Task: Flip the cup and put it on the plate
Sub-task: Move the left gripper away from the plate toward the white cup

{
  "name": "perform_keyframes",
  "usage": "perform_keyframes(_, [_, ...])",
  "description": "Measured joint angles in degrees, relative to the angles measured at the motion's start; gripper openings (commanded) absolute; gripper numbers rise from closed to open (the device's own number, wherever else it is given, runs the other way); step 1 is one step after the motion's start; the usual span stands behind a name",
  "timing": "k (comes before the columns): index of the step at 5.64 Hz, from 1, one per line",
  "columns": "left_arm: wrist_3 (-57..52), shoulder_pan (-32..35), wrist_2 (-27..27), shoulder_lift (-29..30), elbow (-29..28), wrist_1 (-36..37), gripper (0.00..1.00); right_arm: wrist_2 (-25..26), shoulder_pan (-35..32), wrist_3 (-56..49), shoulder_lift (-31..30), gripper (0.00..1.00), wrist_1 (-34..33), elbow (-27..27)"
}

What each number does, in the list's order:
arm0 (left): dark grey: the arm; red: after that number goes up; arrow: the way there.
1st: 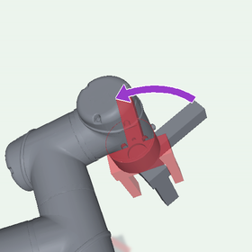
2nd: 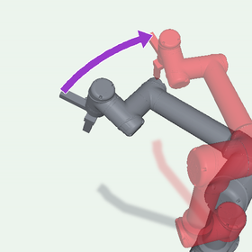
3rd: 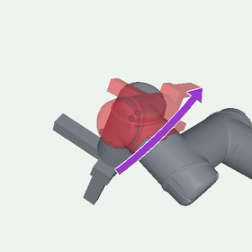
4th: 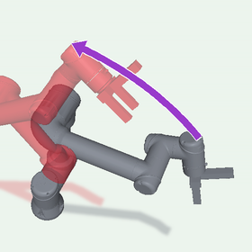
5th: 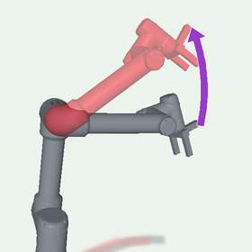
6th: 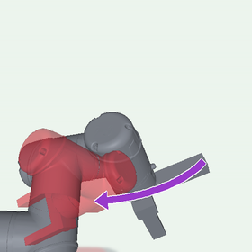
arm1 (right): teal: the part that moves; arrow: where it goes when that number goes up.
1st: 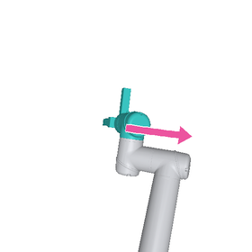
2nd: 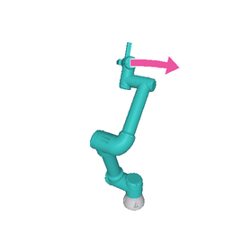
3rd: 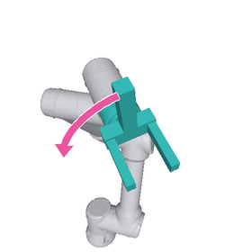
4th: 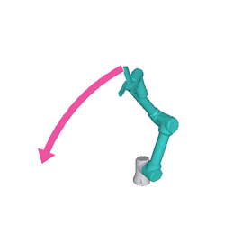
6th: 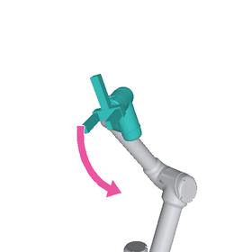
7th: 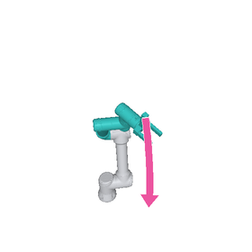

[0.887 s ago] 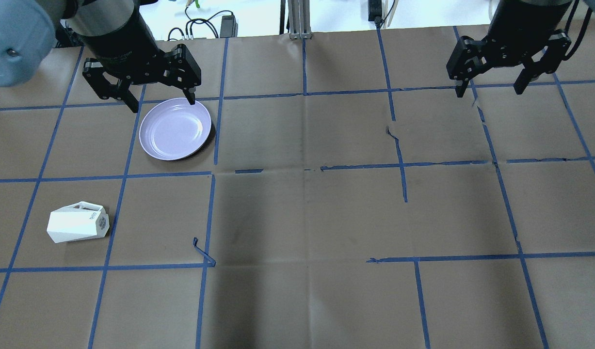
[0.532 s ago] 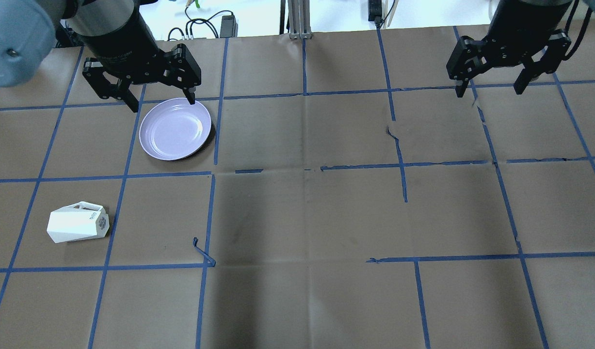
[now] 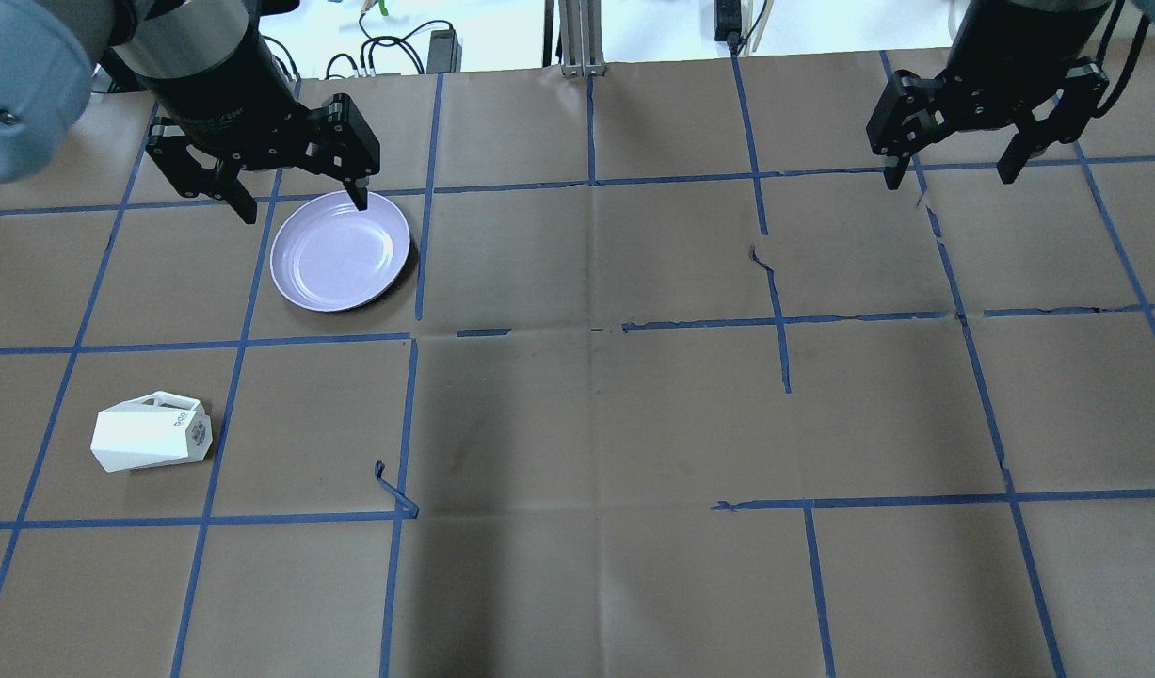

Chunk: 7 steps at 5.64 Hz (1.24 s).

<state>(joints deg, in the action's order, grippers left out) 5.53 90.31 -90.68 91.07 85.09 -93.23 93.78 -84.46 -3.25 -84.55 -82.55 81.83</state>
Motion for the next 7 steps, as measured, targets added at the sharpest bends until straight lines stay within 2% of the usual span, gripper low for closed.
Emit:
perform_keyframes(3, [-20.8, -17.6, 0.9, -5.0, 4.3, -1.5, 0.99, 0.0, 0.0, 0.0, 0.0, 1.00, 0.0, 0.0])
perform_keyframes(5, [-37.7, -33.7, 8.2, -5.3, 6.1, -3.9, 0.99, 0.0, 0.0, 0.0, 0.0, 1.00, -0.1, 0.0])
perform_keyframes(7, [-57.8, -51.1, 14.7, -0.9, 6.0, -6.8, 0.99, 0.0, 0.0, 0.0, 0.0, 1.00, 0.0, 0.0])
